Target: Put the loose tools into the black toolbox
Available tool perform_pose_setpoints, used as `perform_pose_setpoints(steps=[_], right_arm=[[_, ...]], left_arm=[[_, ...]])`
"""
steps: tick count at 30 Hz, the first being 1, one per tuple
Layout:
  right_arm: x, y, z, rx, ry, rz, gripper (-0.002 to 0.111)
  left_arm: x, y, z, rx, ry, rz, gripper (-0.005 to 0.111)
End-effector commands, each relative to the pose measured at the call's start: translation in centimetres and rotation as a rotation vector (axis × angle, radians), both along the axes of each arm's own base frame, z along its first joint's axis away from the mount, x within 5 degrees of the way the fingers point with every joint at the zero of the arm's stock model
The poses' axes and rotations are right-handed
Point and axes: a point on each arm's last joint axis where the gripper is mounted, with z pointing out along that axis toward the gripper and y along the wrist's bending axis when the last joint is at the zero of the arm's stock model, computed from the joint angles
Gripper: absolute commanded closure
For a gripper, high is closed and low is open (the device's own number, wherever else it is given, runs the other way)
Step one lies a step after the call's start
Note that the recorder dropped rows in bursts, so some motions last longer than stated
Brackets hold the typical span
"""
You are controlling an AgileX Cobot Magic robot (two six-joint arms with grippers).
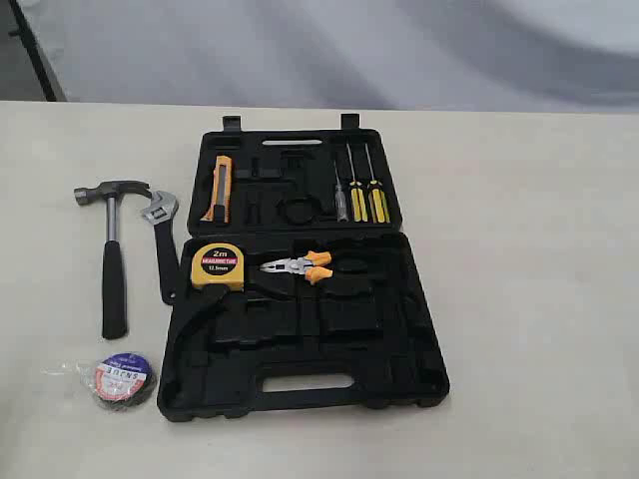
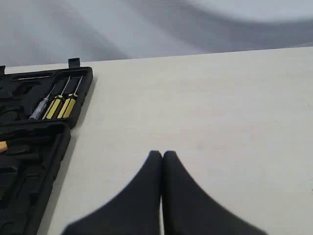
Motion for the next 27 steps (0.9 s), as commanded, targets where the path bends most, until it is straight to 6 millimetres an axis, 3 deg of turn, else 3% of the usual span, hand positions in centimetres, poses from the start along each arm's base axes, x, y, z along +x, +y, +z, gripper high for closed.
perform_pose_setpoints(steps=[1,16,27], right_arm=[[0.0,-0.1,0.0,-0.015,-0.009,-0.004,0.109],[0.0,-0.1,0.2,-0.015,-0.028,-0.005,0.109],[-0.1,0.1,5.0,-0.077,-0.562,0.007,0.109]], left_arm=[[-0.2,0.0,-0.1,-0.027,-0.005,0.001,0.105],[-0.2,0.0,-0.1,-0.027,-0.005,0.001,0.105],[-0.2,0.0,-0.1,-0.027,-0.005,0.001,0.105]])
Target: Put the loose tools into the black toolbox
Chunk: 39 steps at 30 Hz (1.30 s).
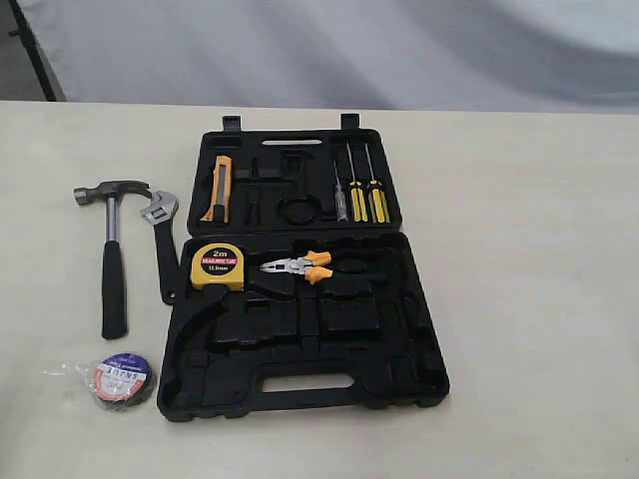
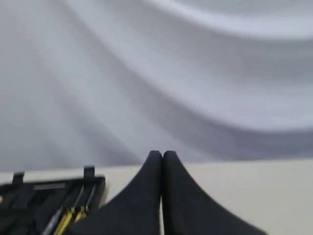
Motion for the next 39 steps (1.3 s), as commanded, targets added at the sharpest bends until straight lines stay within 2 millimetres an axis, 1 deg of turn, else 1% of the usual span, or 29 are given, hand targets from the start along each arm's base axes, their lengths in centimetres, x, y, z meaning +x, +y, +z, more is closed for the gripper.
perform_pose_setpoints(steps=[1,11,13,14,16,18,20,22,25,27,29,32,35,37,39], right_arm=[[-0.4,0.1,1.6,-0.035,-0.187,-0.003,0.109],[-0.7,0.1,2.2,-0.075,-0.253,-0.011,0.109],[-0.6,0.1,2.2,-0.065,-0.220,-0.010,0.109],[-0.6,0.1,2.5,-0.056,-0.182,-0.010,0.109],[-0.6,0.0,3.8,-0.042,-0.078,-0.011,0.109],[-0.4,0.0,5.6,-0.022,0.004,-0.011,0.109],[0.1,0.0,7.1,0.072,0.088,0.007,0.109],[1.1,0.2,8.6,0.154,0.222,0.035,0.109],[3.4,0.7,9.8,0.190,0.476,0.106,0.109],[5.0,1.3,10.5,0.202,0.595,0.185,0.109],[7.1,2.0,10.8,0.206,0.696,0.299,0.109],[10.0,3.2,10.8,0.240,0.802,0.484,0.109],[13.0,4.7,9.9,0.228,0.935,0.618,0.109],[14.5,6.4,9.4,0.178,1.002,0.697,0.109],[15.8,8.6,8.6,0.107,1.066,0.772,0.109]], left_arm=[[-0.2,0.0,-0.1,-0.027,-0.005,0.001,0.105],[-0.2,0.0,-0.1,-0.027,-0.005,0.001,0.105],[-0.2,0.0,-0.1,-0.027,-0.005,0.001,0.105],[-0.2,0.0,-0.1,-0.027,-0.005,0.001,0.105],[-0.2,0.0,-0.1,-0.027,-0.005,0.001,0.105],[-0.2,0.0,-0.1,-0.027,-0.005,0.001,0.105],[-0.2,0.0,-0.1,-0.027,-0.005,0.001,0.105],[-0.2,0.0,-0.1,-0.027,-0.005,0.001,0.105],[-0.2,0.0,-0.1,-0.027,-0.005,0.001,0.105],[-0.2,0.0,-0.1,-0.027,-0.005,0.001,0.105],[-0.2,0.0,-0.1,-0.027,-0.005,0.001,0.105],[-0.2,0.0,-0.1,-0.027,-0.005,0.001,0.105],[-0.2,0.0,-0.1,-0.027,-0.005,0.001,0.105],[-0.2,0.0,-0.1,-0.027,-0.005,0.001,0.105],[-0.2,0.0,-0.1,-0.027,-0.005,0.001,0.105]])
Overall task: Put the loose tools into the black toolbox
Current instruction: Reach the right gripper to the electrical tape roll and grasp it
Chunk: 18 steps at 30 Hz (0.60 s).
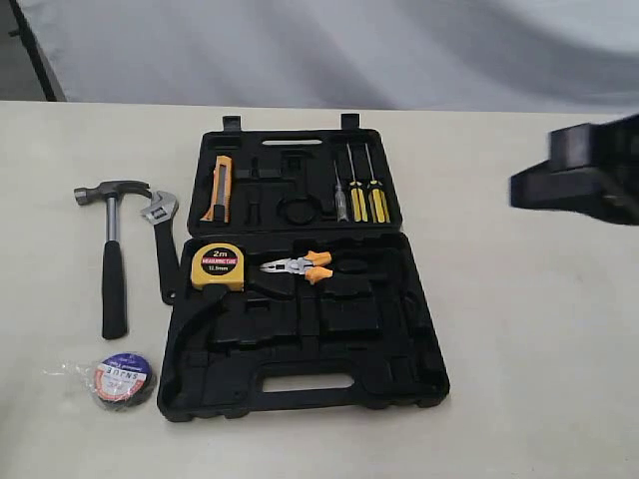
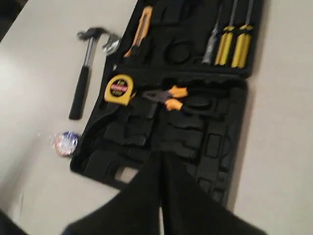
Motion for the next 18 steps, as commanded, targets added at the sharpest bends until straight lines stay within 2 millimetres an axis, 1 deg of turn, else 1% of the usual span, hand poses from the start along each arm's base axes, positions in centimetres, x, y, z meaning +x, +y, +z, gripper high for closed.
perform_pose_setpoints(steps=[1,3,5,6,8,12,15,18], right_arm=[[2.8,5.0,-1.4,-0.054,0.085,0.248,0.109],[3.6,7.9,-2.2,-0.093,0.108,0.336,0.109],[4.3,11.5,-3.0,-0.151,0.114,0.438,0.109],[4.4,13.3,-3.7,-0.175,0.126,0.494,0.109],[4.9,17.0,-4.2,-0.220,0.125,0.593,0.109],[5.2,23.2,-5.6,-0.296,0.142,0.754,0.109],[5.1,26.9,-6.6,-0.356,0.168,0.847,0.108],[5.1,30.1,-7.9,-0.429,0.195,0.901,0.108]], left_arm=[[-0.2,0.0,-0.1,-0.027,-0.005,0.001,0.105],[-0.2,0.0,-0.1,-0.027,-0.005,0.001,0.105],[-0.2,0.0,-0.1,-0.027,-0.005,0.001,0.105],[-0.2,0.0,-0.1,-0.027,-0.005,0.001,0.105],[-0.2,0.0,-0.1,-0.027,-0.005,0.001,0.105],[-0.2,0.0,-0.1,-0.027,-0.005,0.001,0.105],[-0.2,0.0,-0.1,-0.027,-0.005,0.001,0.105],[-0.2,0.0,-0.1,-0.027,-0.005,0.001,0.105]])
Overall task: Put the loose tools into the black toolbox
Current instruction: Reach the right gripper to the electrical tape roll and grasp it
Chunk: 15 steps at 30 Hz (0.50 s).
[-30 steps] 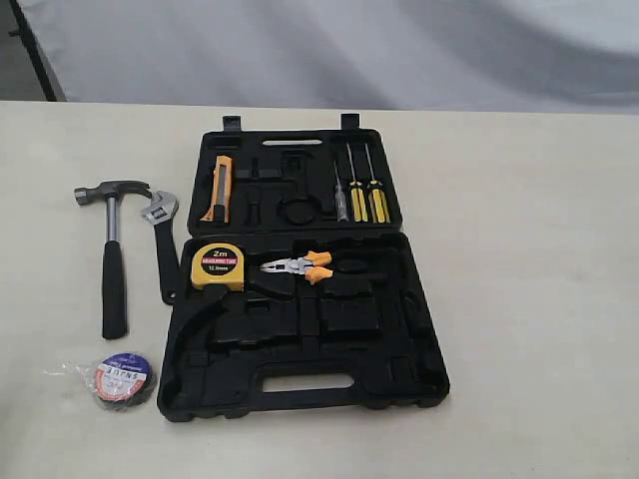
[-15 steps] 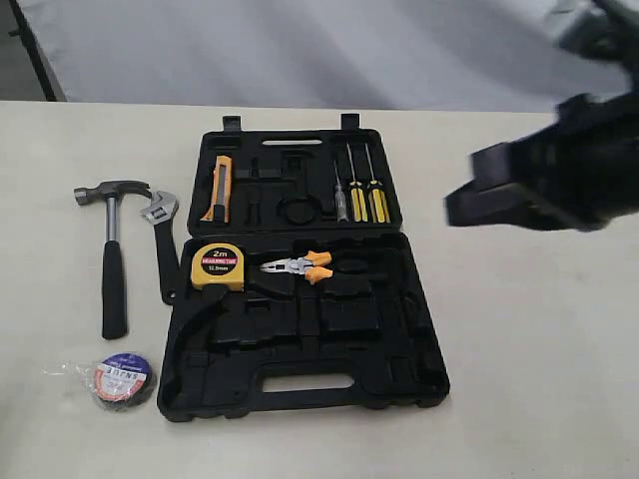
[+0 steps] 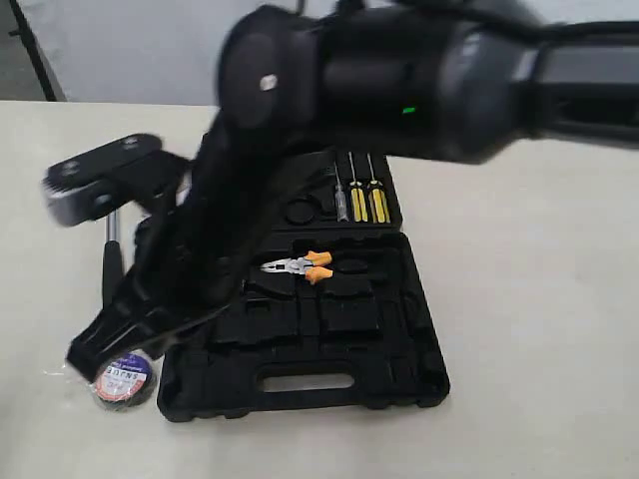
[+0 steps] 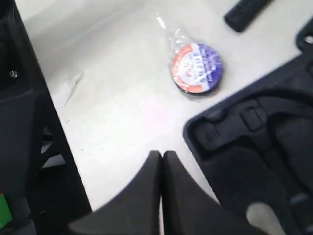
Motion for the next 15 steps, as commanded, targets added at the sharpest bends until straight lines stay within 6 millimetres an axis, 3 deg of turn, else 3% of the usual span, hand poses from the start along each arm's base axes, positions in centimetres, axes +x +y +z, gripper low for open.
perform_pose_setpoints(steps=[1,7,10,14,15], right_arm=[[0.0,4.4,-1.4,-0.104,-0.009,0.093,0.108],[0.1,8.4,-3.2,-0.189,-0.043,0.150,0.106],[0.3,9.6,-3.7,-0.206,-0.058,0.166,0.086],[0.7,10.3,-4.8,-0.223,-0.070,0.173,0.049],[0.8,10.3,-5.1,-0.229,-0.078,0.174,0.045]], left_arm=[[-0.2,0.0,-0.1,-0.027,-0.005,0.001,0.105],[-0.2,0.0,-0.1,-0.027,-0.005,0.001,0.105],[-0.2,0.0,-0.1,-0.027,-0.005,0.001,0.105],[-0.2,0.0,-0.1,-0.027,-0.005,0.001,0.105],[-0.2,0.0,-0.1,-0.027,-0.005,0.001,0.105]])
